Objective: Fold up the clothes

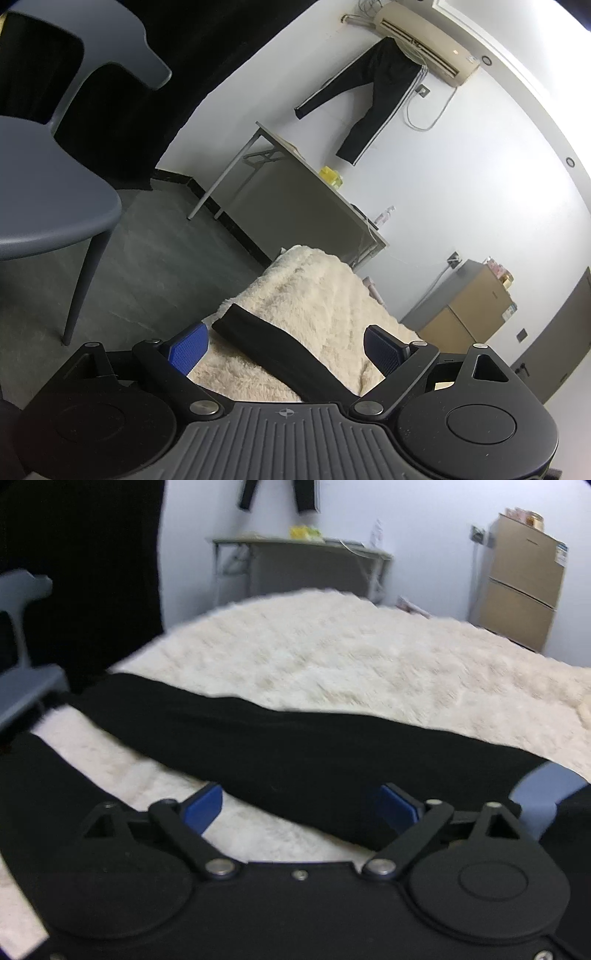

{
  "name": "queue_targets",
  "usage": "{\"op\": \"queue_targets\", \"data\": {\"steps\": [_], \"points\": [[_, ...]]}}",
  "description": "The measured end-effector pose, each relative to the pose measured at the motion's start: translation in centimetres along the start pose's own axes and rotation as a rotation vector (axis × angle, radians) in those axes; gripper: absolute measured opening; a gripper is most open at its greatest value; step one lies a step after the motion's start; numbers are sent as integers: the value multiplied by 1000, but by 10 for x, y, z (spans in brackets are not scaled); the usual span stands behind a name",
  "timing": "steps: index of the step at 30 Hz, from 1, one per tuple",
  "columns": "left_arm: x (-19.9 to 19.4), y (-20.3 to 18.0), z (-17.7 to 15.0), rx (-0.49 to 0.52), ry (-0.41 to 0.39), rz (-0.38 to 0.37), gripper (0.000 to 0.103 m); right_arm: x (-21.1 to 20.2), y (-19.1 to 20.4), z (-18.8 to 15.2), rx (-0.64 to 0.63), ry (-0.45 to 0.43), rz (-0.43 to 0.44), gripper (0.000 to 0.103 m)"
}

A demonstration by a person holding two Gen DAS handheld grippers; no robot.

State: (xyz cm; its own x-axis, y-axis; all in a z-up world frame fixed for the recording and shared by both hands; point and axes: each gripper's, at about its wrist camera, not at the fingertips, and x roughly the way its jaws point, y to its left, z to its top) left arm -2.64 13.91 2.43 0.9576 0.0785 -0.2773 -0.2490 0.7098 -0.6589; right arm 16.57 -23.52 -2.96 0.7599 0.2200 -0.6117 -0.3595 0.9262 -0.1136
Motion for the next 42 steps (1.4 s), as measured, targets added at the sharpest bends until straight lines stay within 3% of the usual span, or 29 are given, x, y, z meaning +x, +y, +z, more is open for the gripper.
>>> {"op": "queue_targets", "data": {"steps": [2, 5, 12, 25, 33, 35, 39, 42], "points": [[0, 0, 0, 3, 0, 1, 89, 2, 7, -6, -26, 13, 19, 91], [1, 1, 0, -2, 0, 1, 89, -12, 20, -11, -43, -56, 55, 91], [2, 0, 0, 9, 7, 0, 89, -39, 43, -18, 95, -178, 239, 92], [3, 0, -1, 16, 14, -4, 89, -51, 57, -42, 70, -166, 241, 93], [3, 1, -1, 14, 14, -6, 89, -40, 81, -51, -35, 15, 326, 93], [3, 1, -1, 13, 14, -7, 89, -45, 86, -48, -53, 21, 358, 93], [2, 1, -1, 14, 14, -8, 89, -67, 96, -40, -87, -98, 402, 93], [1, 1, -1, 14, 12, -8, 89, -73, 100, -41, -96, -152, 380, 93]]}}
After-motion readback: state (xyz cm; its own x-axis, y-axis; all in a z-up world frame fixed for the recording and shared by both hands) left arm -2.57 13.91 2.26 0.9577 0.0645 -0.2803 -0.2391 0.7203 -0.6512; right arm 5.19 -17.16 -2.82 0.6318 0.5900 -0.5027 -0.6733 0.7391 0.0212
